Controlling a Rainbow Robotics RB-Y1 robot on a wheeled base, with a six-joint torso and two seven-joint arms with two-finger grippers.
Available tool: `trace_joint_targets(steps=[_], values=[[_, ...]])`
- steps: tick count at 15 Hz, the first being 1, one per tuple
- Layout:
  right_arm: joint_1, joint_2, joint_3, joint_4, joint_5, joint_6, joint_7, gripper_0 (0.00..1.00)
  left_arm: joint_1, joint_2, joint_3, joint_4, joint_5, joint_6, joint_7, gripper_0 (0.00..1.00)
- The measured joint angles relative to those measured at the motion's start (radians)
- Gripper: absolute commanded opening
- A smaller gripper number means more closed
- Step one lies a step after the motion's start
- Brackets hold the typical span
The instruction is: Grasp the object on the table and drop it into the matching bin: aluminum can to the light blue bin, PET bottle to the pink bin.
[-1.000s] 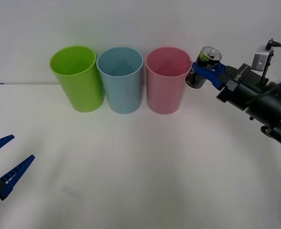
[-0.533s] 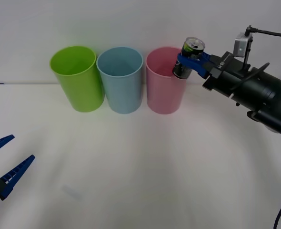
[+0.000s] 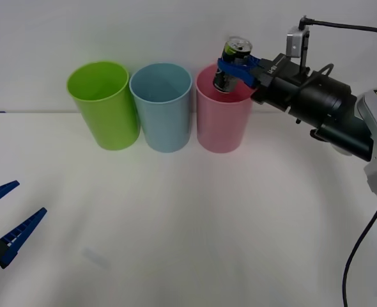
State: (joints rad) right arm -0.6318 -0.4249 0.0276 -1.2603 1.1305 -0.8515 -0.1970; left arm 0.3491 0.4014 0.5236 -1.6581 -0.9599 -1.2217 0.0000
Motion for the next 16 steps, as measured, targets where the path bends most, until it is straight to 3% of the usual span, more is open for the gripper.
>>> trace_joint_targets(steps=[12, 16], values=[[-0.300, 0.165, -0.035, 0.380, 0.137, 0.006, 0.047, 0.00, 0.000, 0.000, 0.000, 0.000, 0.000, 0.000, 0.000, 1.00], [-0.344, 0.242, -0.077, 0.420, 0.225, 0.066, 0.057, 0.00, 0.000, 0.000, 0.000, 0.000, 0.000, 0.000, 0.000, 1.00]])
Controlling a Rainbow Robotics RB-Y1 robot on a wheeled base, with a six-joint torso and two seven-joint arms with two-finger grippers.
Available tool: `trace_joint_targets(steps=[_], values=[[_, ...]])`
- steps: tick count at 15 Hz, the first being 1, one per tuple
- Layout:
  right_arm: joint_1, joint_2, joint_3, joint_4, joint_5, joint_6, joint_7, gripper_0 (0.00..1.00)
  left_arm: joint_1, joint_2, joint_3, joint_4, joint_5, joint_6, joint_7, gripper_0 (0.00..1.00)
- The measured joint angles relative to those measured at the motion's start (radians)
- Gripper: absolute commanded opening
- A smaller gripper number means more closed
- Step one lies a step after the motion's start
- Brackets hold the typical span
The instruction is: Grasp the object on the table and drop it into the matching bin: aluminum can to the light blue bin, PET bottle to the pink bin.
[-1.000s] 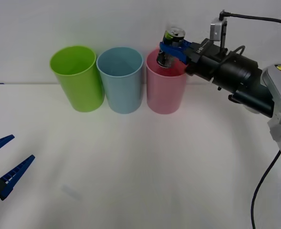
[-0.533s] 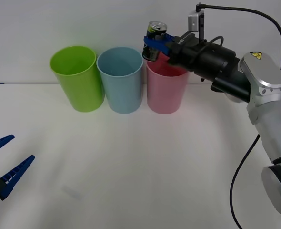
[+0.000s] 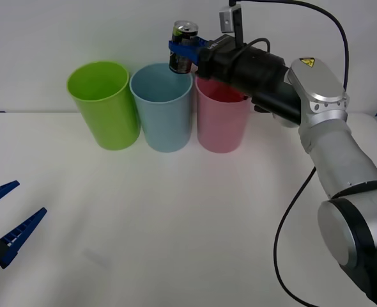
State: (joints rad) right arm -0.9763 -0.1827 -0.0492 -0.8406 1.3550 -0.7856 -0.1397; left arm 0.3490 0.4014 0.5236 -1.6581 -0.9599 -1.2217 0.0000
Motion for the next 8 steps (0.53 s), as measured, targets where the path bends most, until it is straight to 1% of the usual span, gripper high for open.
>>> trace_joint_targets(steps=[5, 8], values=[[-0.015, 0.096, -0.045, 0.000, 0.099, 0.072, 0.005, 0.00, 0.000, 0.000, 0.000, 0.000, 0.000, 0.000, 0.000, 1.00], [-0.025, 0.140, -0.050, 0.000, 0.122, 0.125, 0.012, 0.00, 0.000, 0.000, 0.000, 0.000, 0.000, 0.000, 0.000, 1.00]])
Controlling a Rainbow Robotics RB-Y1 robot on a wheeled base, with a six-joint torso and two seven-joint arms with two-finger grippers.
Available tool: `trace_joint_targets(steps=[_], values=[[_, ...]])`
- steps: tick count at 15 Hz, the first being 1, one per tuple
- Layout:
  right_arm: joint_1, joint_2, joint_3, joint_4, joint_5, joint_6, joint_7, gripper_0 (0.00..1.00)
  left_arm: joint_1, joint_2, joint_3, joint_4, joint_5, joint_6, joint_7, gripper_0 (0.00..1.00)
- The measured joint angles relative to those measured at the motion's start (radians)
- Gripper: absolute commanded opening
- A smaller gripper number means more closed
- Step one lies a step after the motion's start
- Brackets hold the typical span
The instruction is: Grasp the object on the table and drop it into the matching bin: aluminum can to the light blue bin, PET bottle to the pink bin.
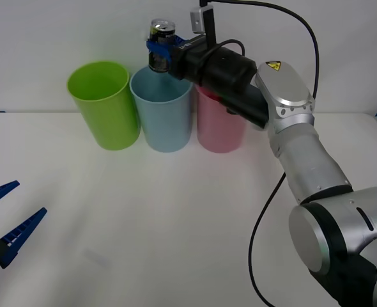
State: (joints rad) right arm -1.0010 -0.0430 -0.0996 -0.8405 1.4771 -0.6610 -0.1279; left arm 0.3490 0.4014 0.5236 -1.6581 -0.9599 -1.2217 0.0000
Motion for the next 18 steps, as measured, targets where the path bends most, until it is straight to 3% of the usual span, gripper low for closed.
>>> trace_joint_targets(steps=[4, 6, 7, 8, 18], values=[[-0.002, 0.017, 0.001, 0.000, 0.006, 0.028, 0.017, 0.00, 0.000, 0.000, 0.000, 0.000, 0.000, 0.000, 0.000, 1.00], [-0.001, 0.017, 0.001, 0.000, 0.006, 0.036, 0.028, 0.07, 0.000, 0.000, 0.000, 0.000, 0.000, 0.000, 0.000, 1.00], [-0.001, 0.017, 0.002, 0.000, 0.006, 0.040, 0.033, 0.83, 0.000, 0.000, 0.000, 0.000, 0.000, 0.000, 0.000, 1.00], [-0.001, 0.017, 0.002, 0.000, 0.006, 0.042, 0.038, 1.00, 0.000, 0.000, 0.000, 0.000, 0.000, 0.000, 0.000, 1.00], [0.009, -0.003, 0.007, 0.000, -0.025, 0.032, 0.082, 1.00, 0.000, 0.000, 0.000, 0.000, 0.000, 0.000, 0.000, 1.00]])
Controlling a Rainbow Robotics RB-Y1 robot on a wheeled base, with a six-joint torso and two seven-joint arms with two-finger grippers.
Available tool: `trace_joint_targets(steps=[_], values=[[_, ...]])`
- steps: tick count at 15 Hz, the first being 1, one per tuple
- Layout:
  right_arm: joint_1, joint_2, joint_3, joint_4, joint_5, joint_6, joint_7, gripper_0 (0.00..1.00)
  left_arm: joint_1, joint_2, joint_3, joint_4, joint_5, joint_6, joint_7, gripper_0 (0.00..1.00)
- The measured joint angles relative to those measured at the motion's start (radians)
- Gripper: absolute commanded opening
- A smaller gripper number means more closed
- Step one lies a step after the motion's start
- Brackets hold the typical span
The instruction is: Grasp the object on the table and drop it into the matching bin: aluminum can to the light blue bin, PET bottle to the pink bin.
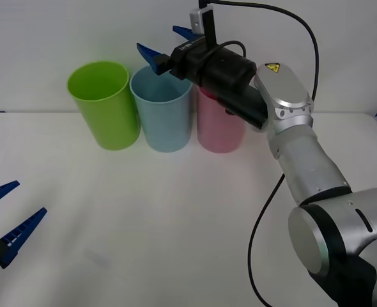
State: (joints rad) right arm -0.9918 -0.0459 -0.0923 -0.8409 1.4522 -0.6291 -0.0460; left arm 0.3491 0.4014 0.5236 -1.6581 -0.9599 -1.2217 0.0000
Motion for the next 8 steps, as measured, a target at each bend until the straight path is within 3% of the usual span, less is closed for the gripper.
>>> trace_joint_targets(steps=[8], values=[[0.072, -0.132, 0.156, -0.053, -0.204, -0.065, 0.037, 1.00, 0.000, 0.000, 0.000, 0.000, 0.000, 0.000, 0.000, 1.00]])
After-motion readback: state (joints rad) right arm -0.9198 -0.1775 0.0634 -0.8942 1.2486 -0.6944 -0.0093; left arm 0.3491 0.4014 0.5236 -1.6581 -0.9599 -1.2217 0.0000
